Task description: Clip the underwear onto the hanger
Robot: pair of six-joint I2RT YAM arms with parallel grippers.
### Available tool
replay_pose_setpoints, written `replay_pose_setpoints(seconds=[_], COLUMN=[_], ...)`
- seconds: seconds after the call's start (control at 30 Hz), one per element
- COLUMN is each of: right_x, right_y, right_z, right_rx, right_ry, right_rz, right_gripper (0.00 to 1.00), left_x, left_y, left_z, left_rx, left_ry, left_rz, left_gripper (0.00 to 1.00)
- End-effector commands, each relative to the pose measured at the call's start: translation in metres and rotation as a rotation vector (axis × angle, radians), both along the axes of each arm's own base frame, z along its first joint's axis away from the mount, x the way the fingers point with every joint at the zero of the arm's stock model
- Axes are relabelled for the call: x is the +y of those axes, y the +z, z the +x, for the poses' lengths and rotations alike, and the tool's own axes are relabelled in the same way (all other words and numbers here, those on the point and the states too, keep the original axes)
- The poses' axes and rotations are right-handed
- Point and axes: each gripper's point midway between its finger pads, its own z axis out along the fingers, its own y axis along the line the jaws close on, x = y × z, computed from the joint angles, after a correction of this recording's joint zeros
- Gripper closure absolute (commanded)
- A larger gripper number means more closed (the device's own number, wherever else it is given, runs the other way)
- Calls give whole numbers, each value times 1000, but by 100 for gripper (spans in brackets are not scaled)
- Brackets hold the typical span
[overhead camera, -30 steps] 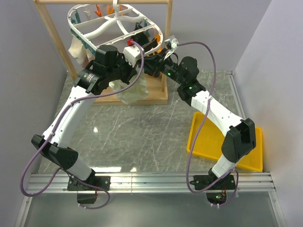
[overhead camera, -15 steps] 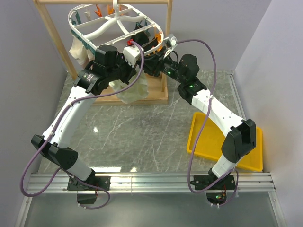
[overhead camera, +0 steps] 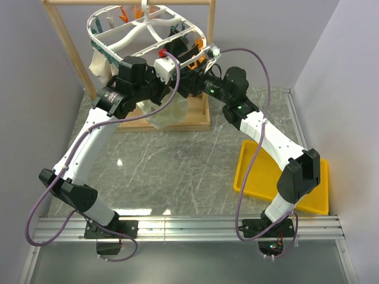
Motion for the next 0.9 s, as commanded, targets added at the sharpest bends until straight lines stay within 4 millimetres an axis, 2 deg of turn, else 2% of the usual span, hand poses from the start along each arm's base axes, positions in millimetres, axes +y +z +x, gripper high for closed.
replay_pose_setpoints(seconds=[0.0, 0.1, 0.2, 0.23, 0.3, 0.43, 0.6, 0.63, 0.77, 0.8, 0.83, 0.87], right_x=[-6, -9, -10, -11, -12, -15, -20, -21, -29, -31, -36, -38], right_y=[29, 33, 35, 37, 37, 38, 36, 36, 37, 34, 37, 37], right_z=[-8, -9, -12, -14, -15, -20, -23, -25, -28, -27, -29, -30], right_rx=[-41, -40, -31, -24, -12, 2, 12, 15, 13, 17, 12, 11], right_ry=[14, 9, 10, 13, 15, 14, 9, 7, -14, -21, -32, -37], right_rz=[43, 48, 54, 61, 64, 66, 58, 55, 46, 42, 40, 38], right_gripper=[30, 18, 14, 13, 12, 11, 9, 9, 7, 7, 7, 7], left_x=[3, 0, -3, -2, -1, -1, 0, -1, -1, -3, -3, -2], left_y=[20, 16, 8, 3, 3, -2, 7, 8, 24, 28, 27, 34], left_z=[-3, -8, -14, -15, -18, -25, -31, -32, -42, -44, -46, -52], left_rx=[-64, -59, -56, -51, -74, -119, -184, -187, -221, -235, -234, -247], left_ry=[-12, -47, -92, -104, -123, -172, -184, -187, -198, -211, -215, -215], left_rz=[-28, -24, 9, 23, 46, 84, 89, 85, 42, 25, 17, -4], left_gripper=[100, 99, 91, 86, 81, 66, 52, 47, 39, 36, 28, 26])
